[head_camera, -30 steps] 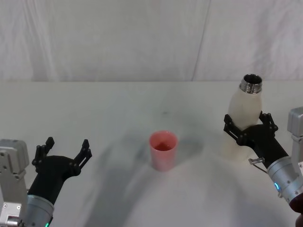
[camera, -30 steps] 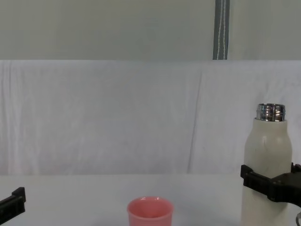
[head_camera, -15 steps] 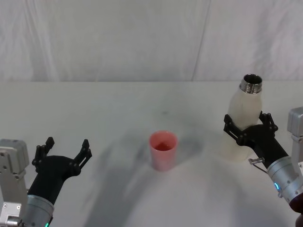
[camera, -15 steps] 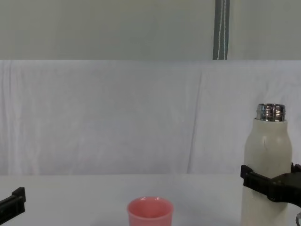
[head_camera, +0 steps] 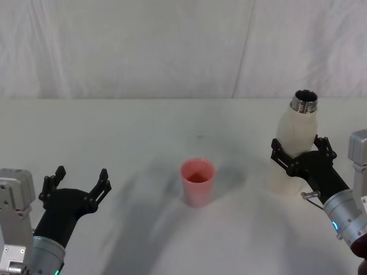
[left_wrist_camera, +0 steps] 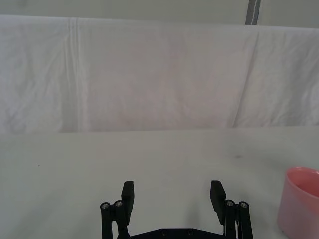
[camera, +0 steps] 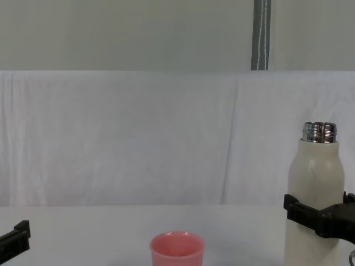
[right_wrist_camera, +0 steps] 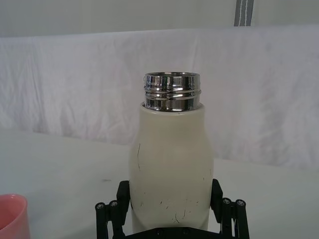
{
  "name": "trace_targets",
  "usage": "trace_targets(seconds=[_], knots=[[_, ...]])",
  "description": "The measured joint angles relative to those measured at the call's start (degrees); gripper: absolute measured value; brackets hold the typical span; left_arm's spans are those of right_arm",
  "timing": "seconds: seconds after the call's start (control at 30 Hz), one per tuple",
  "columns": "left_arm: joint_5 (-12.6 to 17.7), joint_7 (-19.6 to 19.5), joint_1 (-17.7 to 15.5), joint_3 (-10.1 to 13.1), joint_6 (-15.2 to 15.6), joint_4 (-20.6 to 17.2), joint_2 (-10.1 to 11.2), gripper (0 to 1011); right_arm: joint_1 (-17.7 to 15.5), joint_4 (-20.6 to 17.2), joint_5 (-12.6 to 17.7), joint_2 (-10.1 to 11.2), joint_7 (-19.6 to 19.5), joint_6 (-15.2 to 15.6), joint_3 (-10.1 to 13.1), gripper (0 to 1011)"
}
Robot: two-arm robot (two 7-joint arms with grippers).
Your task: Grasp the thermos with one hand and pour water into the cup lid.
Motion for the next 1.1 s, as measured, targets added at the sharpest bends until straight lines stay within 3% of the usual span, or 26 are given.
trace_targets(seconds=[1.1], knots=[[0.0,0.0,0.0,0.0,0.0,0.0,0.0,1001,-0.4,-0.5,0.2,0.2,0.2,0.0,-0.1,1001]])
